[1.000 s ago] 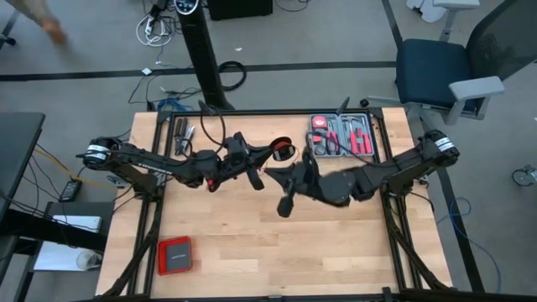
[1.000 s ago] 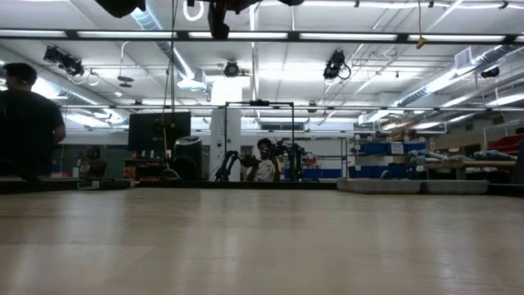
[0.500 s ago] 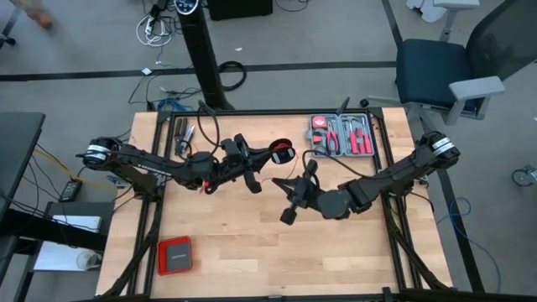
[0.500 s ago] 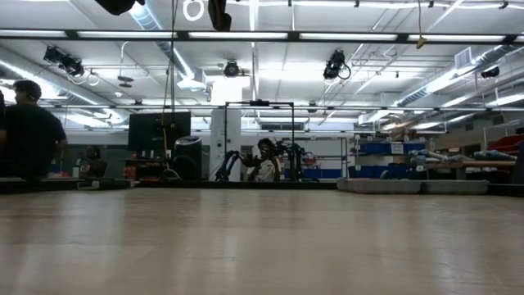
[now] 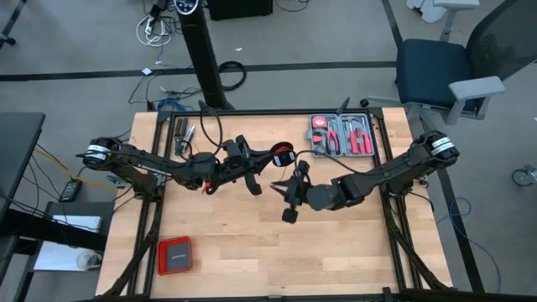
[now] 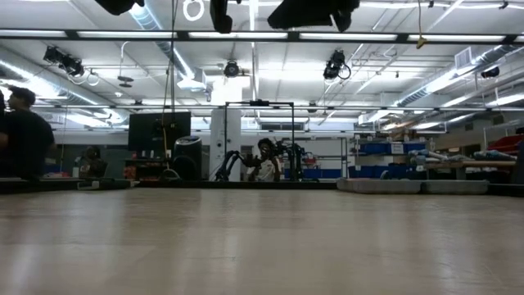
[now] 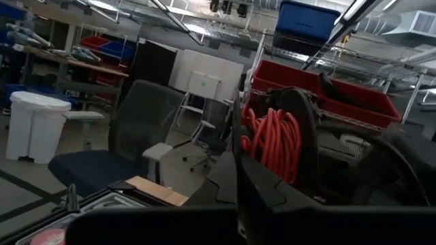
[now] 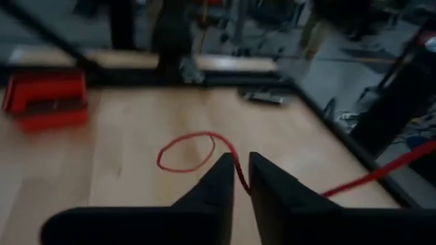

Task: Coil cords
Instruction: Coil the red cable wire onto the black spool

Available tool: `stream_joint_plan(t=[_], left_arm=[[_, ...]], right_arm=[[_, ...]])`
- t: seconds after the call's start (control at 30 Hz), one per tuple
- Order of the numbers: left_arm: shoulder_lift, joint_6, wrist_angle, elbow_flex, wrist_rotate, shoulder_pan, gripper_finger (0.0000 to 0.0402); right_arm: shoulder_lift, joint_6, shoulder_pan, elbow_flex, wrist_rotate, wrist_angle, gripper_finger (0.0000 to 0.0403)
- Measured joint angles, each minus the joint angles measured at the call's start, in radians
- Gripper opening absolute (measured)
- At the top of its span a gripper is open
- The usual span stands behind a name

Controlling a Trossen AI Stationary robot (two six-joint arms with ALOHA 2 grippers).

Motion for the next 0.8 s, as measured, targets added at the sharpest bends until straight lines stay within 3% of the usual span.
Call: stream_joint_plan(t=[0.23, 0.37, 0.67, 0.8], left_arm=[[0.000, 0.002, -0.005, 0.000, 0.000, 0.000, 0.0003], [0.000, 0.002, -0.038, 0.000, 0.000, 0.000, 0.0003], [0.000, 0.002, -0.048, 0.000, -0.004, 0.002, 0.0003], [0.000, 0.004, -0.049, 0.000, -0.002, 0.002, 0.0003]], right_arm=[[0.000, 0.059, 0.075, -0.001, -0.035, -0.106, 0.0127], [-0.016, -0.008, 0.147, 0.028, -0.023, -0.222, 0.0168], [-0.032, -0.181, 0.286, 0.220, 0.275, -0.529, 0.0169], [-0.041, -0.152, 0.323, 0.278, 0.519, -0.616, 0.0159]])
